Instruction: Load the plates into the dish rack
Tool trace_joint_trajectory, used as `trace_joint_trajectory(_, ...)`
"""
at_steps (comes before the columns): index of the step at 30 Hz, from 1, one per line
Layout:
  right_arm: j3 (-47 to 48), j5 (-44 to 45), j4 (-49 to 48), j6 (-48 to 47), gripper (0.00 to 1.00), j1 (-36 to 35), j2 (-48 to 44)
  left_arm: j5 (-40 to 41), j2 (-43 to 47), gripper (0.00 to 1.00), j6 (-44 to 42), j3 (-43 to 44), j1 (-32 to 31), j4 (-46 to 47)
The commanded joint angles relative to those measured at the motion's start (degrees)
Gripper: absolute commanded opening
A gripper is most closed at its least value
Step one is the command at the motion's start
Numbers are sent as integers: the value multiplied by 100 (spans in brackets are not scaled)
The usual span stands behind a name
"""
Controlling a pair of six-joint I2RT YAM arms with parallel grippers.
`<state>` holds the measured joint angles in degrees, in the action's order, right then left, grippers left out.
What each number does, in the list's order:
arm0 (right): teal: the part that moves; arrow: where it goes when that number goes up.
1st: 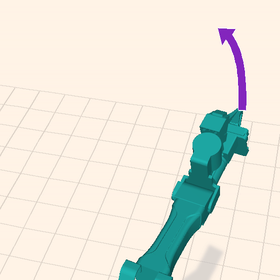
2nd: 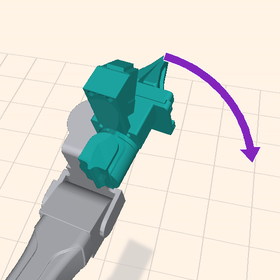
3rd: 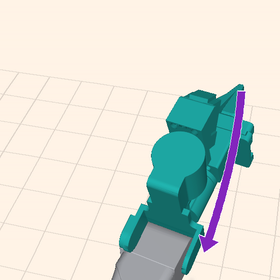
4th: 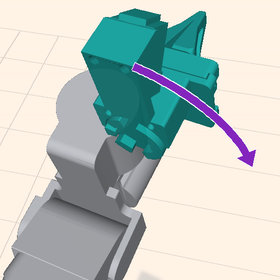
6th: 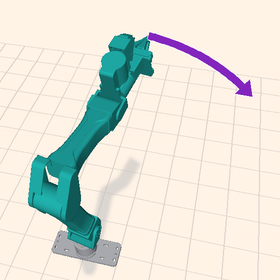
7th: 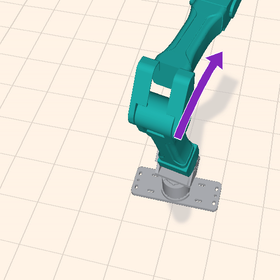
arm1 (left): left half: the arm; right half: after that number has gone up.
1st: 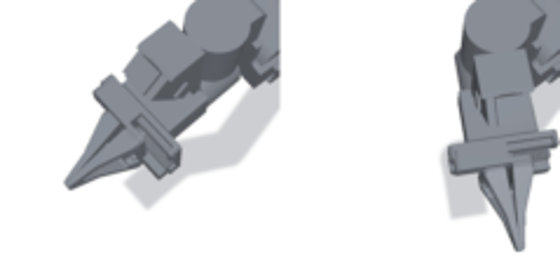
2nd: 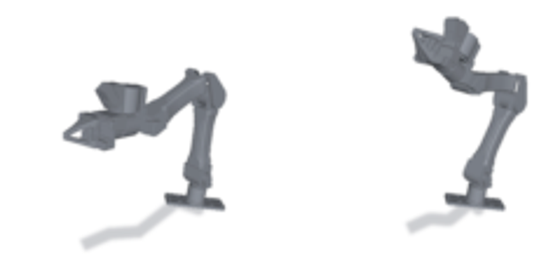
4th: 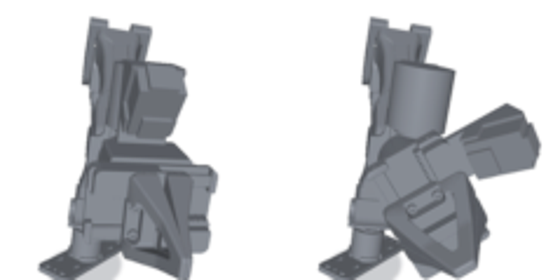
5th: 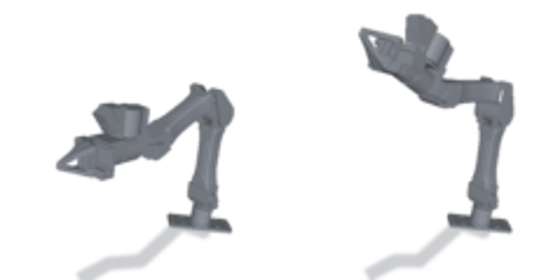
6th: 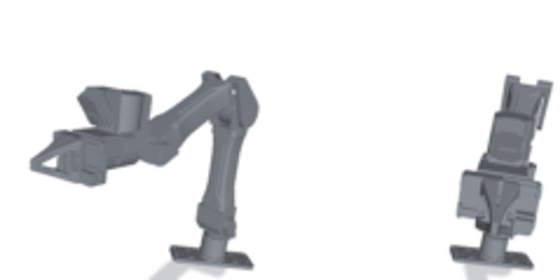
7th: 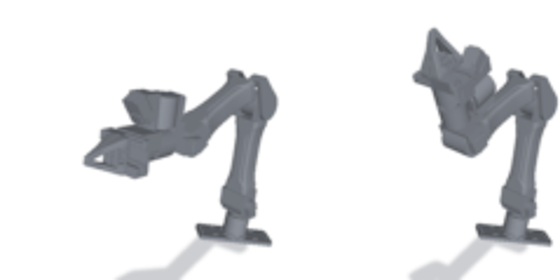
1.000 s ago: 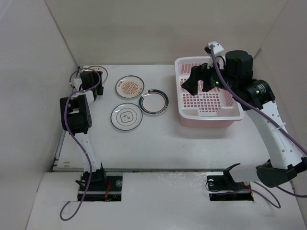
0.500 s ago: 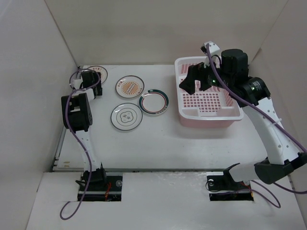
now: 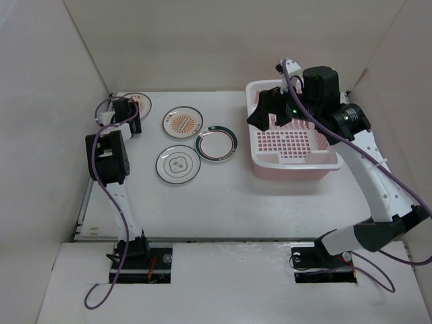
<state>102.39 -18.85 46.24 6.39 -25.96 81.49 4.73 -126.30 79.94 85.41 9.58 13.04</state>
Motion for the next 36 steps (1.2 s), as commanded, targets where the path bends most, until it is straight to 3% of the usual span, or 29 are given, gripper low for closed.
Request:
trace_joint_trajectory(1, 282, -189, -229, 81, 100, -41, 16, 186, -219, 79, -93, 231, 96, -371)
trace_joint_trajectory(9, 282, -355, -229, 81, 100, -41, 68, 133, -387, 76, -93, 407, 149, -425)
trace_joint_trajectory(13, 387, -356, -229, 134, 100, -41, 68, 133, -387, 66, -40, 292, 149, -478)
trace_joint_trajectory(15, 387, -408, -282, 134, 100, -41, 68, 133, -387, 53, 12, 213, 149, -478)
trace_joint_trajectory(19, 387, -523, -334, 134, 100, -41, 68, 81, -439, 47, 13, 213, 149, -478)
trace_joint_trajectory(22, 387, -523, -335, 134, 100, -41, 68, 19, -500, 25, 65, 266, 149, -478)
trace_joint_trajectory(25, 440, -471, -335, 134, 100, -41, 68, -104, -614, 21, 118, 371, 149, -539)
trace_joint_trajectory(29, 493, -418, -335, 134, 100, -41, 68, -288, -667, 0, 118, 372, 149, -539)
trace_joint_trajectory(36, 493, -147, -396, 20, 100, -41, 68, -412, -187, 0, 118, 12, 149, -592)
